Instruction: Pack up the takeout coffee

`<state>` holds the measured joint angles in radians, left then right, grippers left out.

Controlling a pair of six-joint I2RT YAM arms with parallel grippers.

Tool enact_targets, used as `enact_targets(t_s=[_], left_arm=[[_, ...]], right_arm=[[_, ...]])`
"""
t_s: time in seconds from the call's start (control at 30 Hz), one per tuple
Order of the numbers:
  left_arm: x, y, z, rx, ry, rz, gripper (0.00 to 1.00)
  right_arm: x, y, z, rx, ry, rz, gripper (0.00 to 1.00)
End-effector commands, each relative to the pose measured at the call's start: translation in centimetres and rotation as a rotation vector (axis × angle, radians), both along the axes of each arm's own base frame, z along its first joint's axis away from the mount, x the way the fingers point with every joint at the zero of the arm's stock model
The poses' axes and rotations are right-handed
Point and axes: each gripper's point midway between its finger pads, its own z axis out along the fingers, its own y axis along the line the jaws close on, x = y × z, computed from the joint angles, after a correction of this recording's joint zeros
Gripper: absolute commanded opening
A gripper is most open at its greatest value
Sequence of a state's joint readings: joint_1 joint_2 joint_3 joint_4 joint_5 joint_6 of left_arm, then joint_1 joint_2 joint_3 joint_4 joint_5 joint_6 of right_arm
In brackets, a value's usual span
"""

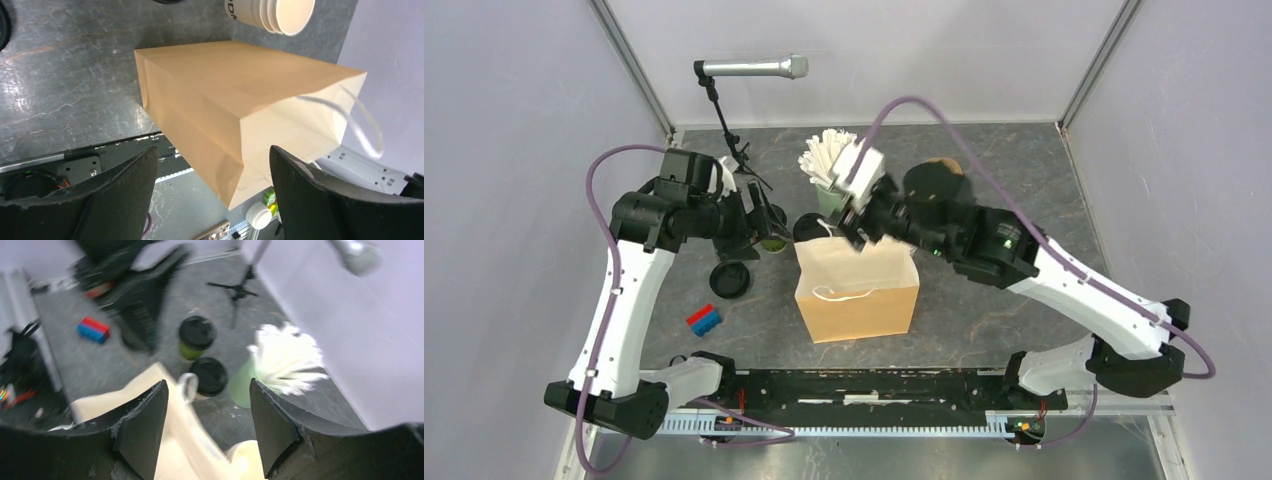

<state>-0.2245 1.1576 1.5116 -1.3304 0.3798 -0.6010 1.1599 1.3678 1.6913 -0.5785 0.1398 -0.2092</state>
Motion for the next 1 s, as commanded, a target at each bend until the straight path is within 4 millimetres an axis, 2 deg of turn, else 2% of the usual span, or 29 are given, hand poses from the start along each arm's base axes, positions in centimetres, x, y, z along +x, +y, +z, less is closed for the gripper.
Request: enact_targets(t_s=[0.0, 0.1, 0.17, 0.23, 0.37, 0.47, 0.6, 0.7, 0.77, 0.83, 0.97], left_arm=[[-1.4, -2.1, 0.9, -0.024, -0.020, -0.110, 0.87], [-1.9, -3.7, 0.0, -0.027, -0.005, -0.156, 0.84], [-2.0, -4.3, -0.6, -0.010, 0.005, -0.179, 0.82], [-1.9, -4.3, -1.2, 0.018, 0.009, -0.186, 0.79], [-1.0, -4.0, -1.5, 0.064, -0.031, -0.184, 0.76], [-0.7, -4.0, -2.2, 0.091, -0.023, -0.209, 0.74], [-0.5, -4.1, -2.3, 0.109, -0.027, -0.226, 0.73], [-0.3, -3.9, -2.2, 0.128, -0.034, -0.228, 0.73], [-0.1, -3.9, -2.3, 0.134, -0.034, -0.236, 0.73], [-0.1, -3.9, -2.3, 0.139, -0.030, -0.244, 0.73], [0.2, -3.8, -2.0, 0.155, -0.041, -0.244, 0.73]], right_arm=[[7.3, -4.9, 3.6, 0.230, 0.014, -0.326, 0.66], [11.9, -9.1, 2.3, 0.209, 0.031, -0.496, 0.66], [14.9, -12.0, 0.3, 0.171, 0.069, -0.600, 0.66], [17.5, -14.9, -2.6, 0.118, 0.118, -0.698, 0.65], [21.2, -18.2, -10.1, -0.002, 0.253, -0.768, 0.62], [22.5, -20.1, -15.4, -0.102, 0.363, -0.803, 0.61], [23.8, -22.8, -20.5, -0.209, 0.497, -0.860, 0.65], [24.6, -24.6, -22.5, -0.252, 0.545, -0.894, 0.68], [25.0, -25.5, -23.7, -0.273, 0.573, -0.909, 0.64], [25.0, -26.0, -24.8, -0.292, 0.605, -0.912, 0.60], [24.8, -26.3, -26.3, -0.290, 0.638, -0.890, 0.60]])
